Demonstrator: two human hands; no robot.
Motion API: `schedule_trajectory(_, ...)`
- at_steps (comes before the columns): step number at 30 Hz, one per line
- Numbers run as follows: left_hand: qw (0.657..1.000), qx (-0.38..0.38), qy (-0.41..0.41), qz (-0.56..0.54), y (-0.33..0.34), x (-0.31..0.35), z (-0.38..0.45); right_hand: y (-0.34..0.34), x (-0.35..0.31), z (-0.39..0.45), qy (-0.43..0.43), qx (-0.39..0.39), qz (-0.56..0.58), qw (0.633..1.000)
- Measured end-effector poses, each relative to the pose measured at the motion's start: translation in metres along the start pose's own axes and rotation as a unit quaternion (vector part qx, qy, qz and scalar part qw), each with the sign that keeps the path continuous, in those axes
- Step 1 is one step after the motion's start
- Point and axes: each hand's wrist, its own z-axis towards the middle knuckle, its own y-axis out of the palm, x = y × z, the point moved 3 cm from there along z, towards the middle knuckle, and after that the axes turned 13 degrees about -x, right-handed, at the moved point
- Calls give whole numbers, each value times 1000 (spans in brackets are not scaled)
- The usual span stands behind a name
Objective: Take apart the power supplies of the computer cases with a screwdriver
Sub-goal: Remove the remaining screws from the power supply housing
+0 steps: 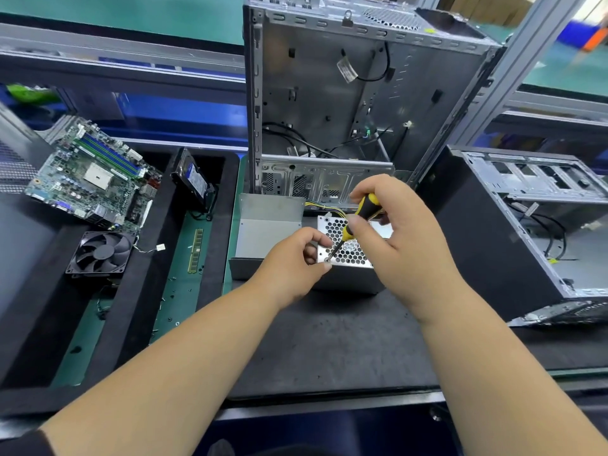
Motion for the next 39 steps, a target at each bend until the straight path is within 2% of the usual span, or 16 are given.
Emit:
schedule_trajectory(5,1000,-3,-2,0,-1,1,0,-1,-1,4,9,74,-17,997)
schedule_trajectory(9,1000,-6,1,1,-1,2,1,-2,-2,1,14,73,-19,997)
schedule_trajectory(16,1000,-9,-3,4,-2,2,1,-1,1,0,2,65,104,992)
schedule_trajectory(20,1000,-8,-6,-1,-3,4,0,0,2,1,4,42,82,996)
schedule_trajectory(28,1000,-10,-17,-14,-3,6,-2,-1,-3,2,27,81,-13,996)
schedule_trajectory(36,1000,-14,-15,-7,-3,7,-2,-3,1,-1,19,100,30,994)
schedule_trajectory(39,1000,-17,-13,3,-3,7,-2,-2,3,1,12,82,66,994)
